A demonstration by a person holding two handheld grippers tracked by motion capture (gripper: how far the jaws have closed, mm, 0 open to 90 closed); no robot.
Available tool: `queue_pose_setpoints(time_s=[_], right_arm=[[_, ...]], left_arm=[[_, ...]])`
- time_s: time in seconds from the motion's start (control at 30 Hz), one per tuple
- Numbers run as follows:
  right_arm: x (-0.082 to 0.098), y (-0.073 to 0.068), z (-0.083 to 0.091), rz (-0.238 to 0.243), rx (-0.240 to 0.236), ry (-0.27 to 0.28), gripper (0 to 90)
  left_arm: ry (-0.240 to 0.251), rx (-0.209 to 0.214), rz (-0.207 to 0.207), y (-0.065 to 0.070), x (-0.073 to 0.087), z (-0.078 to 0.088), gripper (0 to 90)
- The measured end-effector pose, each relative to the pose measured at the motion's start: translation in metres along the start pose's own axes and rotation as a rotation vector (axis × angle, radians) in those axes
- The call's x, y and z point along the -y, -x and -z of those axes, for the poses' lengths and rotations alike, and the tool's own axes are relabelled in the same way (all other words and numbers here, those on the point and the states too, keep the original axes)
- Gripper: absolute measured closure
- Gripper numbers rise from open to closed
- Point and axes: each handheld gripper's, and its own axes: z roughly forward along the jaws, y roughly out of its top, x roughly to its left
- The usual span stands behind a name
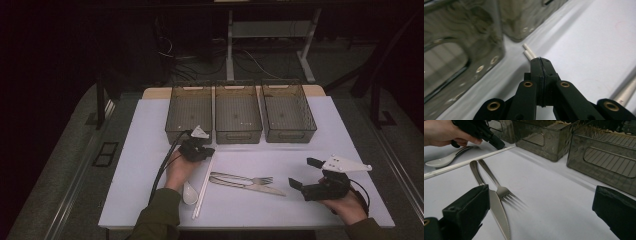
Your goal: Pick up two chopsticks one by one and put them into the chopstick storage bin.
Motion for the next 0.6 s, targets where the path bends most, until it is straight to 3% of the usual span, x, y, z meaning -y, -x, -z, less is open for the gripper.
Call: queue_pose_setpoints(time_s=[0.3,0.37,0.43,0.6], right_arm=[[0.000,0.000,0.000,0.001,0.000,0.000,1.4],[0.000,0.000,0.000,0.001,0.000,0.000,1.4],[0.000,0.000,0.000,0.002,0.000,0.000,1.4],[0.000,0.000,0.001,0.005,0.003,0.001,1.4]], left_arm=[[0.009,0.040,-0.018,0.006,-0.002,0.000,88.5],[0.023,0.082,-0.006,0.007,-0.003,0.000,88.4],[0.009,0.079,-0.030,0.011,-0.004,-0.001,88.4],[0.005,0.065,-0.039,0.016,-0.007,0.000,85.6]])
